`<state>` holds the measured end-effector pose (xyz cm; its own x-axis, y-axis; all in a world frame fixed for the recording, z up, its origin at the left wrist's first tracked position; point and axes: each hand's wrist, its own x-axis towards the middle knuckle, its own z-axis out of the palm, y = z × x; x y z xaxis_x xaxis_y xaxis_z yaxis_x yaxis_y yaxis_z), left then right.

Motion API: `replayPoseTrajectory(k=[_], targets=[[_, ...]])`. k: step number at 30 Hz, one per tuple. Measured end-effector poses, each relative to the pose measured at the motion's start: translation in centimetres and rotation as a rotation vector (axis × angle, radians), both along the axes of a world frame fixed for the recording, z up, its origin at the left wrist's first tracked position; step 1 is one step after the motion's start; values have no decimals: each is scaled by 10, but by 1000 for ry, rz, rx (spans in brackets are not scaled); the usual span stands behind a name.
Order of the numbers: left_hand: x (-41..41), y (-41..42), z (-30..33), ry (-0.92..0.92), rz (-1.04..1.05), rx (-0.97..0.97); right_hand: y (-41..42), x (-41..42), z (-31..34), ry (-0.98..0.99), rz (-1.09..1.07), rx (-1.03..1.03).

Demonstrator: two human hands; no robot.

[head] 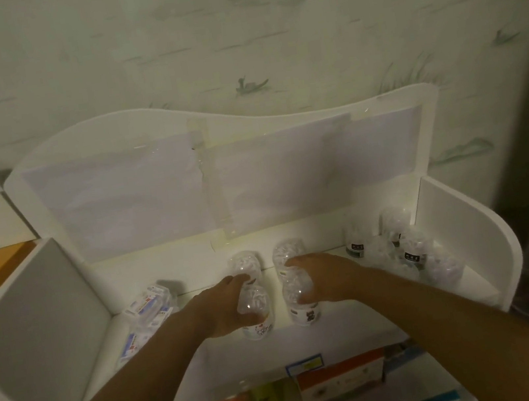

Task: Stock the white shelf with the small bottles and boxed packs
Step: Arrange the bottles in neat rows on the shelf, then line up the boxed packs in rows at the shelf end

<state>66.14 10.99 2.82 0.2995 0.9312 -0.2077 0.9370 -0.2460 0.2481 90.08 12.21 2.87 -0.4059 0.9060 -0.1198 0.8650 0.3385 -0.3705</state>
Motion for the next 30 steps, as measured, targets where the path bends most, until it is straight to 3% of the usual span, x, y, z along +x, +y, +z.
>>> replayPoseTrajectory(k=[8,17,24,30], targets=[[-34,-18,26,128,106,91,-4,9,24,16,25,80],[-84,-63,17,275,226,154,-14,-45,22,89,139,168],[-137,-35,36,230,267,261,10,-100,33,21,154,151],[-187,-12,26,188,259,187,22,-164,28,-1,157,109]])
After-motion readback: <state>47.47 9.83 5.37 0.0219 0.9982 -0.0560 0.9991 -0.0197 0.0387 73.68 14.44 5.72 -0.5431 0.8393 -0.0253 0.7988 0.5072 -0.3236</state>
